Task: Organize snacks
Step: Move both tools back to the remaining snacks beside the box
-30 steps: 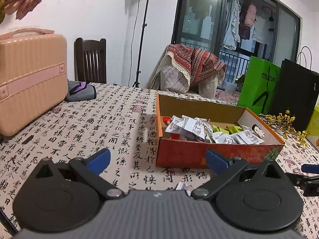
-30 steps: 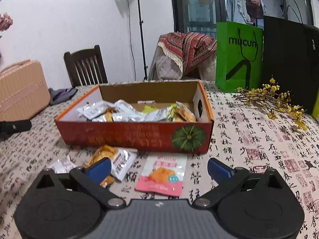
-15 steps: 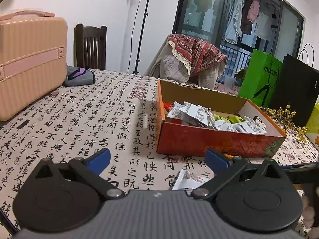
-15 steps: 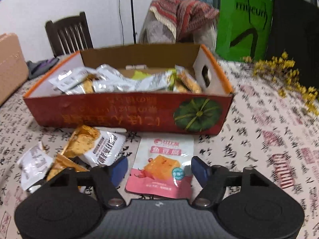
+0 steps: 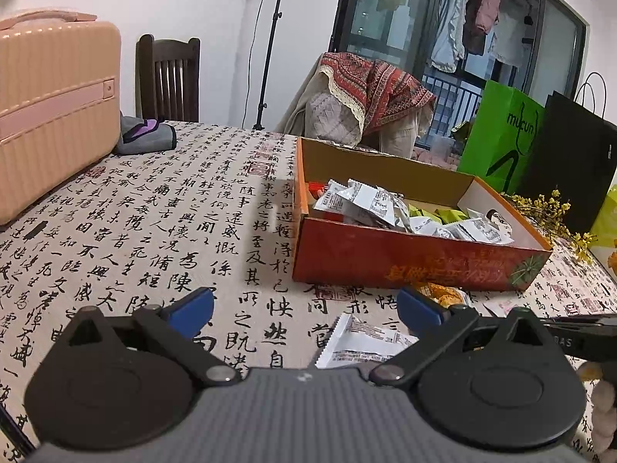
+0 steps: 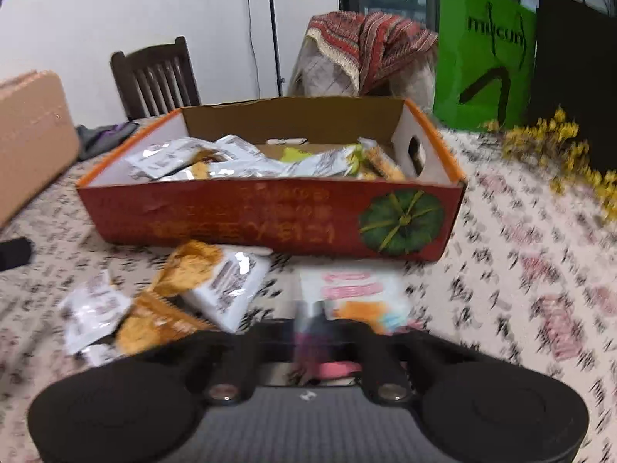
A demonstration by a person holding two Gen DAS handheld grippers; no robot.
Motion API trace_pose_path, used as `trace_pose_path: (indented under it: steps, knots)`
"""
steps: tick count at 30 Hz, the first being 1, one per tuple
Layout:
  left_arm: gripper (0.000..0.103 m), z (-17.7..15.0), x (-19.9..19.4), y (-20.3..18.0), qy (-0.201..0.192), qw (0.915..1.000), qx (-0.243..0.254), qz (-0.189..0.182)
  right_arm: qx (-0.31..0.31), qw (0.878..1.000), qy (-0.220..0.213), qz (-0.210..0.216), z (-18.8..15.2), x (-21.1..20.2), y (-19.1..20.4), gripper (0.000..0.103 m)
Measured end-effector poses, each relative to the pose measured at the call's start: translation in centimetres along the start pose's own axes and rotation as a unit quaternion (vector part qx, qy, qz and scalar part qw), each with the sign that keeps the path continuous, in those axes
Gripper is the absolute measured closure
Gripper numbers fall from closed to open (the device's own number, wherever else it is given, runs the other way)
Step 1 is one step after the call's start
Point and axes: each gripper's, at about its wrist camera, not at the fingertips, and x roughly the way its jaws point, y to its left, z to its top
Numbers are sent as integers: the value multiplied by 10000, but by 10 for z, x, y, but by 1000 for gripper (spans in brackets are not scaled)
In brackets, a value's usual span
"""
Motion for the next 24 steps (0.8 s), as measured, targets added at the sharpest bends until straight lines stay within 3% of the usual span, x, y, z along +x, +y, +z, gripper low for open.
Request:
trace_pose_path:
  steps: [3,6,9,16,19,20,22,24]
  knots:
    - [0,-1,-1,-4,17,10000,66,-12,105,9999,-129,46,-4,-6,-7,98]
    - [0,-2,-1,-6,34,10000,90,-11,29,9994,-334,121,-2,-17,-13,89]
    - [0,-2,-1,-7,41,9999,94,7,-262,9991,-338,-17,2,-20,-17,37]
    - [0,-2,-3,-7,33,10000,81,32,-567,9980,245,106,15,15,-32,36]
    - [0,-2,-3,-6,42,9999,83,36,-722,9966,356,159,15,27,-30,14]
    - [0,-2,-3,-6,47,9999,87,40,-700,9968,342,157,14,27,-30,12]
    - [0,-3,-3,-6,55,9999,81,47,-696,9971,279,125,12,26,-28,13]
    - [0,-3,-1,-6,73,9999,67,51,-766,9967,175,219,9,22,-28,23]
